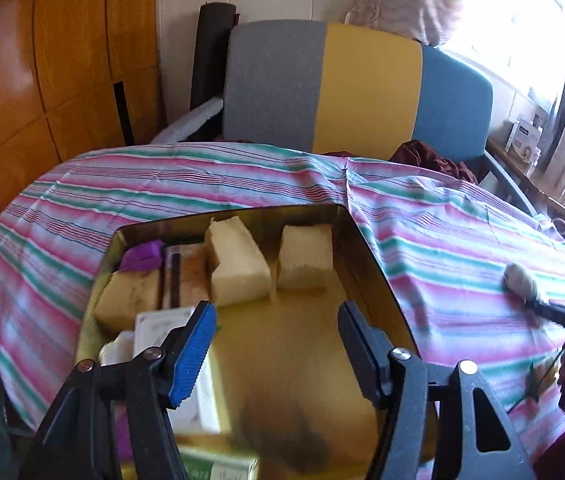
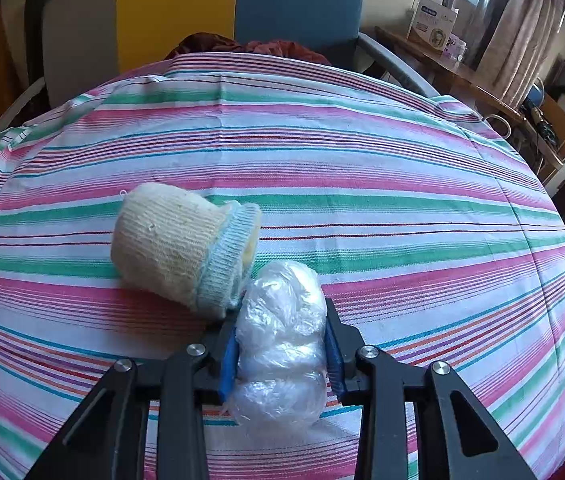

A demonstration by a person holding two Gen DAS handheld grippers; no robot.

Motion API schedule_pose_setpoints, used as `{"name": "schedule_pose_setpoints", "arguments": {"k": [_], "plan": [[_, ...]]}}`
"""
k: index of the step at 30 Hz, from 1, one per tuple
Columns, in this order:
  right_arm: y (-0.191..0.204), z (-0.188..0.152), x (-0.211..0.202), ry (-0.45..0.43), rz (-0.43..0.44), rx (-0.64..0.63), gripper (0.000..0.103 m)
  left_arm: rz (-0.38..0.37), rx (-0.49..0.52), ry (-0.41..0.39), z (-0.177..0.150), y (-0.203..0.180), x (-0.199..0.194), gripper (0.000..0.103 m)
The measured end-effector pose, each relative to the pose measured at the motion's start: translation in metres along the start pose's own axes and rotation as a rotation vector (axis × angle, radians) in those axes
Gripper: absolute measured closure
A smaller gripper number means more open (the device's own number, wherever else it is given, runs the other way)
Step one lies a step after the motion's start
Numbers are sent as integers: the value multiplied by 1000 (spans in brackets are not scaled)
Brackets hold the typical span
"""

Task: Organize objects
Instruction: 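Carry the white bagged bun into the gold tray and release it with the right gripper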

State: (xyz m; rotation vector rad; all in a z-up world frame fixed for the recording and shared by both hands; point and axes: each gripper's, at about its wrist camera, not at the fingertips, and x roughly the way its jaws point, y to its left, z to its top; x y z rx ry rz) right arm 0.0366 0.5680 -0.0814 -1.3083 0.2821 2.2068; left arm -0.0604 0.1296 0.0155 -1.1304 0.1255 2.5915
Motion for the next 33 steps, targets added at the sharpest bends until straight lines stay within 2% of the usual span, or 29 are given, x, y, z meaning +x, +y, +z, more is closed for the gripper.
{"name": "schedule_pose_setpoints", "arguments": {"k": [6, 14, 24, 28, 33], "plan": [[0, -2, -1, -19, -4, 11, 67, 25, 23, -22, -21, -1, -24, 40], [2, -4, -1, -36, -11, 7, 67, 25, 31, -31, -32, 2, -32, 40], [-2, -6, -6, 6, -5, 50, 67, 9, 20, -26, -40, 12, -35, 40], [-9, -9, -20, 0, 16, 114, 67, 4, 16, -35, -41, 15, -38, 40], [3, -8, -58, -77, 52, 95, 67, 0, -6, -42, -41, 21, -39, 40]]}}
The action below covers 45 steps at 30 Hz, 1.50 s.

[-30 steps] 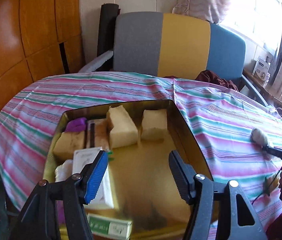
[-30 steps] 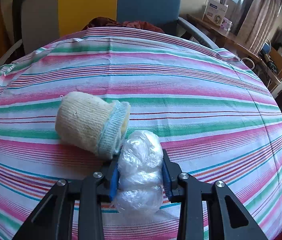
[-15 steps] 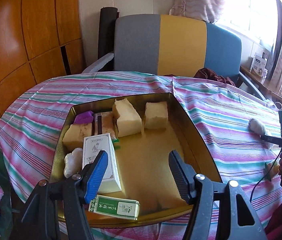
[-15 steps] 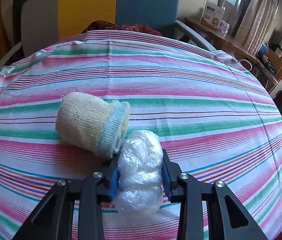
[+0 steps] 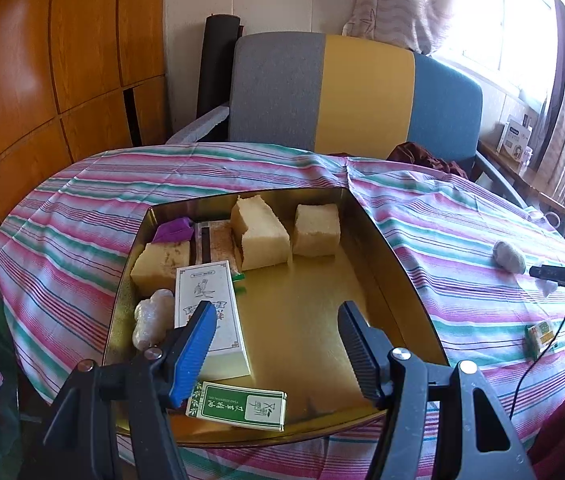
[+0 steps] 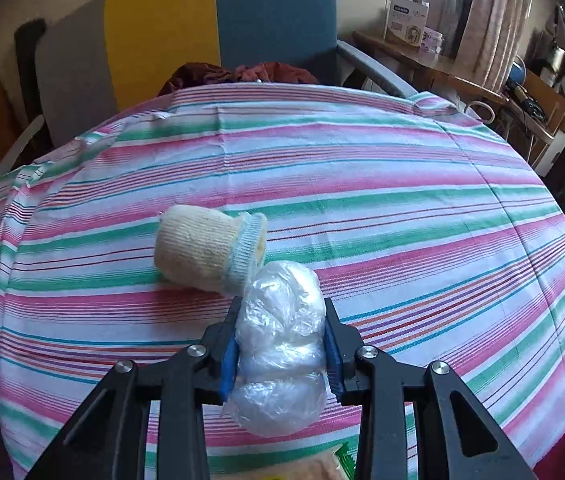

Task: Organize objects
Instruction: 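Carry the white bagged bun into the gold tray and release it with the right gripper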

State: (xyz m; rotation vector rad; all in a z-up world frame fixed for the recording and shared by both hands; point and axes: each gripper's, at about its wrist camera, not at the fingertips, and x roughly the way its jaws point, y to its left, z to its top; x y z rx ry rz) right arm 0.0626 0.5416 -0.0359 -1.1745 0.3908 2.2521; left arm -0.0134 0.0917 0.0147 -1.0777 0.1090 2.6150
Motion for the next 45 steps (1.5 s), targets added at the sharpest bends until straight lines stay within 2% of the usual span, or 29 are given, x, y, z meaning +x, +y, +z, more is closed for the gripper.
{"name": "schedule_pose_setpoints", "arguments": {"k": [6, 12, 19, 25, 29, 32, 34, 36, 39, 45], "plan": [[51, 2, -44, -67, 147, -71, 67, 5, -48, -25, 1, 21, -8, 40], [145, -9, -81, -112, 358, -219, 67, 70, -133, -58, 0, 63, -22, 41], [251, -45, -109, -83, 559, -397, 67, 140, -222, -43, -10, 105, -25, 41], [326, -79, -108, -6, 636, -564, 67, 155, -243, -18, -20, 117, -21, 41], [365, -101, -85, 71, 618, -633, 65, 141, -232, -10, -23, 114, -17, 41], [380, -116, -70, 114, 605, -665, 63, 128, -211, -4, -23, 108, -14, 41], [383, -122, -63, 150, 628, -664, 53, 126, -200, -2, -24, 105, -13, 41], [383, -126, -59, 169, 648, -664, 34, 124, -191, 5, -25, 104, -10, 41], [379, -130, -60, 164, 678, -652, 20, 119, -188, 14, -26, 102, -8, 41], [369, -129, -77, 121, 704, -626, 18, 116, -177, 8, -26, 97, -11, 41]]}}
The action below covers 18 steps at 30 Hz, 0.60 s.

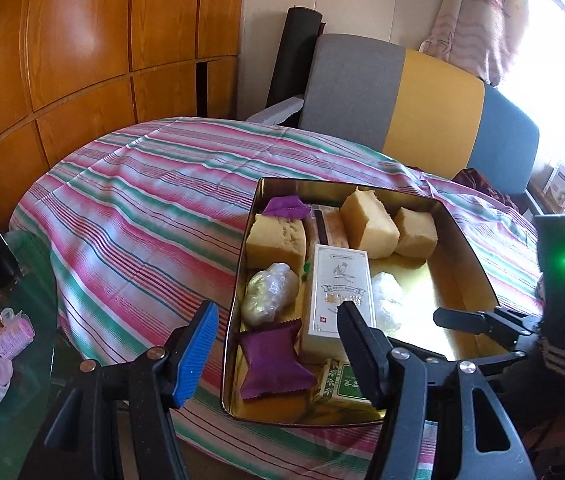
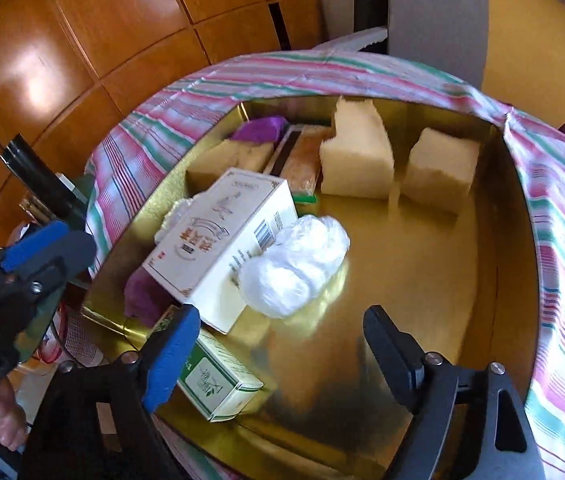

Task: Organize objects
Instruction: 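Carry the white bagged bun into the gold tray and release it with the right gripper, then reach the right gripper to the WEIDAN cracker packet while the left gripper grasps the knitted bun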

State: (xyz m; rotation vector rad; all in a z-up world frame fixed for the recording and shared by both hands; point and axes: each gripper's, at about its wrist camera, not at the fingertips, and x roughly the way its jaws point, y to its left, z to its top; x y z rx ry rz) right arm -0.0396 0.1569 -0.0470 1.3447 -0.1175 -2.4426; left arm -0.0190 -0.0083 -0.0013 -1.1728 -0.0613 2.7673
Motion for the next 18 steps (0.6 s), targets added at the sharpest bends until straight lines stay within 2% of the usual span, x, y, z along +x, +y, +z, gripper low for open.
{"name": "schedule_pose_setpoints", "arguments": {"k": [9, 18], "plan": [[-2, -4, -41, -92, -34, 20, 17, -19, 36, -23, 3, -11, -12, 41], [-54, -30, -100, -168, -93, 134, 14, -55, 90, -32, 4, -32, -18, 41]]}}
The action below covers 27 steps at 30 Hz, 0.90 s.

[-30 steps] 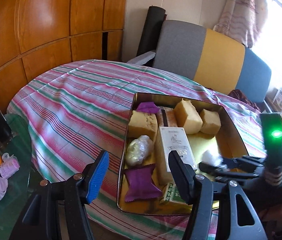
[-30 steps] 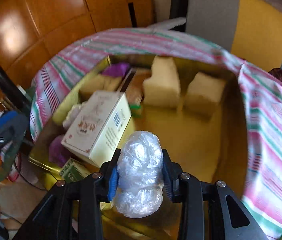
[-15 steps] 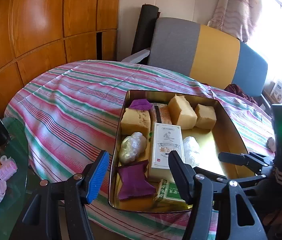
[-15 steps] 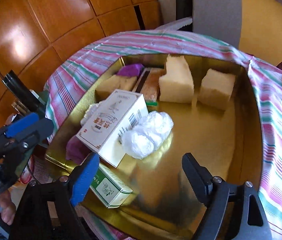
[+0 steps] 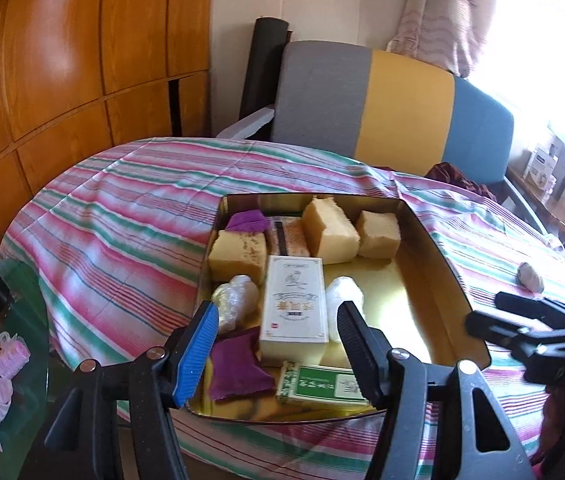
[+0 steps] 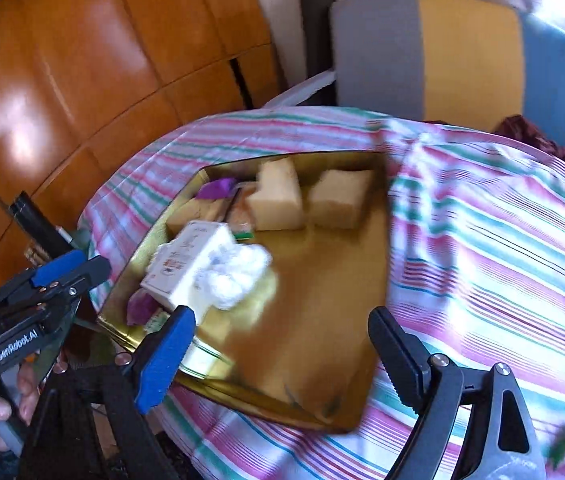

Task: Organize objects
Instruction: 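Reach the right gripper to the WEIDAN cracker packet while the left gripper grasps the knitted bun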

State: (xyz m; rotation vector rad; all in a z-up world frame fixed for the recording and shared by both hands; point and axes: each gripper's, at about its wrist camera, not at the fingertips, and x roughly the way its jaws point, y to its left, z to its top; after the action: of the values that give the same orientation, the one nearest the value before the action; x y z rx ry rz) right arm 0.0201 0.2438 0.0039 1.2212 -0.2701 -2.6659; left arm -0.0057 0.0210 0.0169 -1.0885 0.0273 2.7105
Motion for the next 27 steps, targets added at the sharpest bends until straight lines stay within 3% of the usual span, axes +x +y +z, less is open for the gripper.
{"name": "schedule_pose_setpoints", "arguments": {"k": [8, 19, 22, 27], "plan": [[-87, -17, -49, 53, -181, 32, 6, -56, 69, -4, 4, -31, 0, 40], [-203, -72, -95, 444, -468, -140, 2, -179, 165, 6, 10, -82, 5, 40], [-215, -86, -89, 530, -512, -213, 1, -200, 186, 14, 10, -95, 6, 40], [-215, -95, -67, 587, -534, -366, 0, -220, 218, 22, 10, -113, 5, 40]]}}
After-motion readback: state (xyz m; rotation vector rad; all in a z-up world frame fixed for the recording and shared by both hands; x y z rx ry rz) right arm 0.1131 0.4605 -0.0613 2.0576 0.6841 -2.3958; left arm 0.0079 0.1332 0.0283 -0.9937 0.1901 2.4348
